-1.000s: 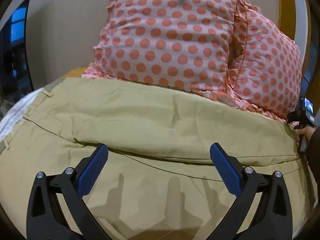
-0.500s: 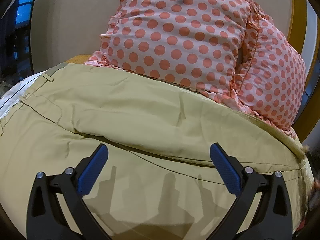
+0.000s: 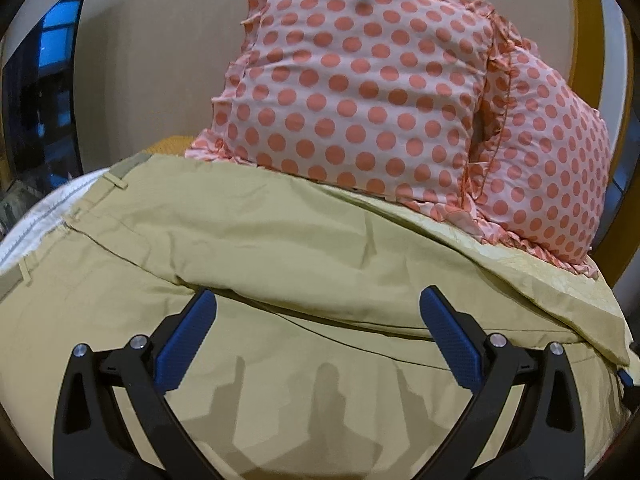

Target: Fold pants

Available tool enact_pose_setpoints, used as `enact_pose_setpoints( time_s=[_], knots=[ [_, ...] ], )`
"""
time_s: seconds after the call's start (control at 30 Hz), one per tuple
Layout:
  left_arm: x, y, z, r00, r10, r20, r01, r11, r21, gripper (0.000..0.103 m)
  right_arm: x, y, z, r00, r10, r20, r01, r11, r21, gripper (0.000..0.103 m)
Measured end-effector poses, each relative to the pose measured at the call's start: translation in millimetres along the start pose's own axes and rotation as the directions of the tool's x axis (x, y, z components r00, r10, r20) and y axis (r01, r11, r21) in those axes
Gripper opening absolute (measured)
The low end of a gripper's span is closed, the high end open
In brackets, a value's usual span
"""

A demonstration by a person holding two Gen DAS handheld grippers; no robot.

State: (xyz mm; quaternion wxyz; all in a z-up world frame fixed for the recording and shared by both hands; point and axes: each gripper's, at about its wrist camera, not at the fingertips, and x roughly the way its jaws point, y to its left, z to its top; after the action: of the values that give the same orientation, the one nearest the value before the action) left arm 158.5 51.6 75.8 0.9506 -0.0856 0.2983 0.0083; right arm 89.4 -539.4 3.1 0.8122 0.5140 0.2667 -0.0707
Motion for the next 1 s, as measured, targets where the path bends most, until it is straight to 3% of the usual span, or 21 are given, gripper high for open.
enact_pose_setpoints(
  time_s=[0.1, 0.17, 0.23, 0.33, 0.5, 0.6, 0.67, 0.8, 0.83, 0.87, 0.9, 0.93, 0.97, 1.0],
  knots=[
    [-9.8, 6.2, 9.4, 0.999, -0.025, 0.020, 0.025, 1.000, 0.019, 0.101, 11.8, 1.3, 6.2, 0.999, -0.041, 0.018, 0.041, 0.999, -0.014, 0.051],
    [-10.9, 11.4, 18.8, 1.000, -0.015, 0.018, 0.015, 1.000, 0.022, 0.101, 25.1, -2.4, 8.5, 0.999, -0.043, -0.008, 0.043, 0.999, -0.026, 0.005],
    [-8.1, 22.9, 30.0, 0.999, -0.032, -0.012, 0.032, 0.999, 0.004, 0.101, 19.8, -8.5, 7.5, 1.000, 0.018, 0.004, -0.018, 1.000, -0.025, 0.004],
    [2.9, 45.3, 45.0, 0.996, -0.075, -0.050, 0.071, 0.995, -0.072, 0.101, -18.6, -12.5, 4.2, 0.990, 0.096, 0.105, -0.089, 0.994, -0.070, 0.004],
    [45.5, 66.7, 69.4, 0.983, -0.118, -0.141, 0.089, 0.977, -0.196, 0.101, -47.1, -24.8, 3.1, 0.984, 0.100, 0.151, -0.092, 0.994, -0.056, 0.004],
    [75.5, 67.1, 78.9, 0.972, -0.110, -0.209, 0.063, 0.974, -0.218, 0.100, -50.9, -31.5, 2.4, 0.982, 0.111, 0.154, -0.105, 0.993, -0.049, 0.004],
    [100.4, 65.9, 87.4, 0.966, -0.059, -0.250, 0.007, 0.979, -0.203, 0.099, -48.7, -30.8, 1.6, 0.982, 0.113, 0.150, -0.106, 0.993, -0.049, 0.004],
    [146.8, 62.6, 105.7, 0.944, -0.004, -0.330, -0.068, 0.976, -0.206, 0.084, -47.9, -32.2, 1.1, 0.982, 0.118, 0.144, -0.110, 0.992, -0.064, 0.004],
    [162.4, 62.1, 110.8, 0.933, 0.020, -0.358, -0.101, 0.973, -0.209, 0.076, -47.2, -32.3, 1.4, 0.983, 0.116, 0.144, -0.107, 0.992, -0.069, 0.004],
    [170.1, 62.2, 112.5, 0.927, 0.032, -0.373, -0.117, 0.971, -0.207, 0.065, -46.7, -32.3, 1.4, 0.983, 0.116, 0.144, -0.107, 0.992, -0.071, 0.004],
    [181.7, 65.3, 113.6, 0.915, 0.043, -0.402, -0.138, 0.968, -0.211, 0.025, -45.9, -32.7, 1.9, 0.982, 0.121, 0.142, -0.112, 0.991, -0.068, 0.004],
    [185.9, 70.5, 113.1, 0.909, 0.025, -0.416, -0.132, 0.964, -0.230, 0.005, -45.1, -32.6, 2.9, 0.982, 0.130, 0.139, -0.121, 0.990, -0.067, 0.004],
    [184.3, 76.3, 111.7, 0.909, -0.001, -0.418, -0.121, 0.956, -0.266, 0.005, -45.7, -31.1, 3.7, 0.981, 0.137, 0.141, -0.128, 0.989, -0.073, 0.004],
    [170.4, 81.8, 110.2, 0.924, -0.024, -0.381, -0.100, 0.947, -0.304, 0.005, -47.9, -29.3, 4.4, 0.979, 0.145, 0.143, -0.134, 0.988, -0.082, 0.004]
  ],
)
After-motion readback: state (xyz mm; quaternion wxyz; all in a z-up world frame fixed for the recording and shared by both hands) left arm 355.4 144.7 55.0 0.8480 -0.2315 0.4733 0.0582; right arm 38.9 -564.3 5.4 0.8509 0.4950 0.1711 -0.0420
